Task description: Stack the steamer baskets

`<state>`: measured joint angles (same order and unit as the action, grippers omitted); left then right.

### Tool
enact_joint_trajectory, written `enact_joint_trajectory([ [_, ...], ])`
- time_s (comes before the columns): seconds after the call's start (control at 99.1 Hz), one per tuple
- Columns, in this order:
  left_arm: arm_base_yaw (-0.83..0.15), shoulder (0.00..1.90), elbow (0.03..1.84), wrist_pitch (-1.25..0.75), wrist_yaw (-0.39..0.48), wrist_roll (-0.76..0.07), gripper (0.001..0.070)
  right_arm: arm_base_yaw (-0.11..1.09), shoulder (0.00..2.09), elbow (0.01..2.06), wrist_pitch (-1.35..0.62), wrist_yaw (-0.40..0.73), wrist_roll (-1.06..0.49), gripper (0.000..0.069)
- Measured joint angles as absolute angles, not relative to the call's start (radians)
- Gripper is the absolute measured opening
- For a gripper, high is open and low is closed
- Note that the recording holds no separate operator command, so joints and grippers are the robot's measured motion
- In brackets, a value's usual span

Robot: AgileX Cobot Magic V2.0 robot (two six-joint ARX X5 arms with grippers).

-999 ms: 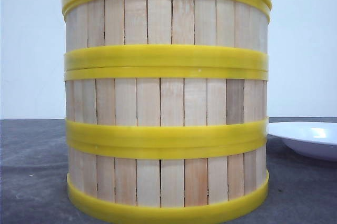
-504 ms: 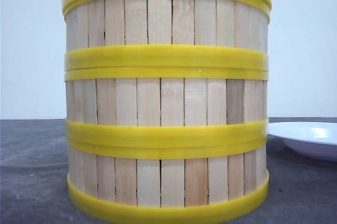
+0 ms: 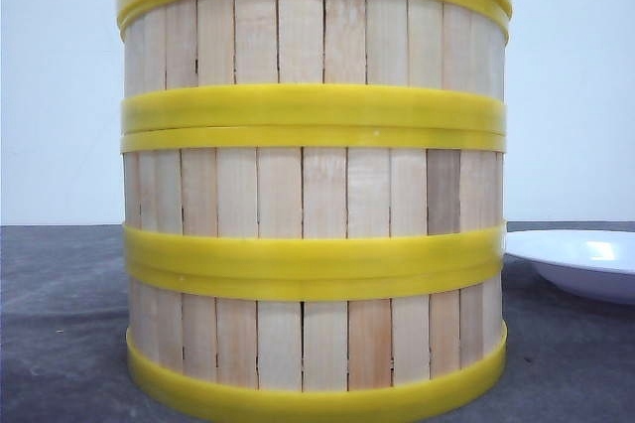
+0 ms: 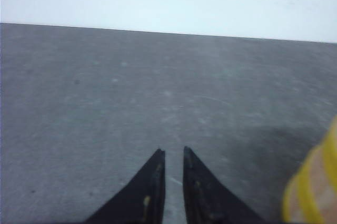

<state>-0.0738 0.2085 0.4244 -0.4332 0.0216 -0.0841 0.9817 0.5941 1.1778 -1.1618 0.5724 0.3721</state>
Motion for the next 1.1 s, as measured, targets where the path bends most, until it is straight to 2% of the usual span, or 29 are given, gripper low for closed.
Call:
enact_joint_trajectory([
  [0.172,-0.049,0.151,0.252,-0.318,0.021,-0.038,0.0034,0.982,0.594,1.178,-1.162,0.572,0.372,0.0006],
  [0.393,-0.039,0.091,0.116,-0.308,-0.024,-0.018,0.0034,0.982,0.594,1.178,-1.162,0.572,0.372,0.0006],
  [0.696,-0.039,0.005,0.065,-0.273,-0.027,-0.012,0.0034,0.982,0.594,1.178,-1.162,0.573,0.372,0.0006],
  [1.1,-0.039,0.004,0.060,-0.258,-0.028,-0.011,0.0034,0.982,0.594,1.178,-1.162,0.573,0.372,0.0006],
])
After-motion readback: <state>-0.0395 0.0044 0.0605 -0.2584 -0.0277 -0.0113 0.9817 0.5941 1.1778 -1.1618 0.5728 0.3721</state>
